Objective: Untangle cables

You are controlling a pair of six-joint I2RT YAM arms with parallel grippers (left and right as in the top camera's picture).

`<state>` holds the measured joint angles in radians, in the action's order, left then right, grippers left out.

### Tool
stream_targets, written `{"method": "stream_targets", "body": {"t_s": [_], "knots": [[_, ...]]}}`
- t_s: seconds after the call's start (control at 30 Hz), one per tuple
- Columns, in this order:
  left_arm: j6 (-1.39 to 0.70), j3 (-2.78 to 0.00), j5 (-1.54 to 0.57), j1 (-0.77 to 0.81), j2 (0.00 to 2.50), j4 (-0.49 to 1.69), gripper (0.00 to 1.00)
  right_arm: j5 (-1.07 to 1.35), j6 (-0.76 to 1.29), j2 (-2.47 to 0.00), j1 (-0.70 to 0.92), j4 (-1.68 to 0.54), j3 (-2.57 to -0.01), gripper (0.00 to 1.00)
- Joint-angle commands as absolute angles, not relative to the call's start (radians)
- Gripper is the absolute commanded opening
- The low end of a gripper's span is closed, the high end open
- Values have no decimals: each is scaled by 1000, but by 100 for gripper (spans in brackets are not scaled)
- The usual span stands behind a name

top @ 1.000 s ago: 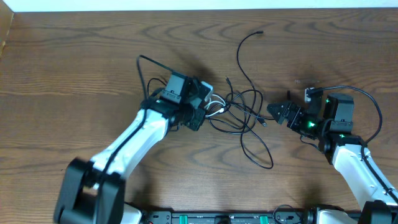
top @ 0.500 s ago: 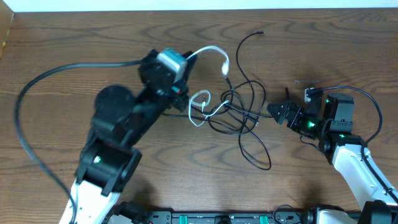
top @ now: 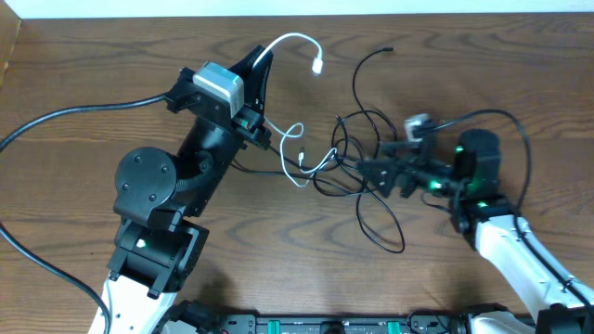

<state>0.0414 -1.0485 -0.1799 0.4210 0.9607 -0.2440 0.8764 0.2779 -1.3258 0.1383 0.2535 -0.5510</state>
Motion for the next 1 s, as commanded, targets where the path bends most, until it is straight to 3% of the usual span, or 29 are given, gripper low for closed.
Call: {"method": "stream_targets", "body": {"t_s": [0.0,0.17,0.33,0.67,0.77,0.8,0.97], "knots": [[-6,-1053,-172,421,962,-250,8,777,204,-1325,261,317,-555,99],[-25,-1053,-172,421,962,-252,8,484,203,-1356,456,439,-555,99],[-52,-1053,-172,421,973,-252,8,342,181,-1459,596,653,-555,99],[-97,-1053,-262,421,992,-248,8,266,195,-1787,701,1169,-562,98],[-126,-1053,-262,421,992,-249,8,264,226,-1859,709,1235,-585,97],[-139,-1053,-262,421,992,-249,8,264,231,-1882,710,1238,-598,94],[-144,-1053,-279,421,992,-245,8,283,231,-1966,714,1235,-651,45]]}}
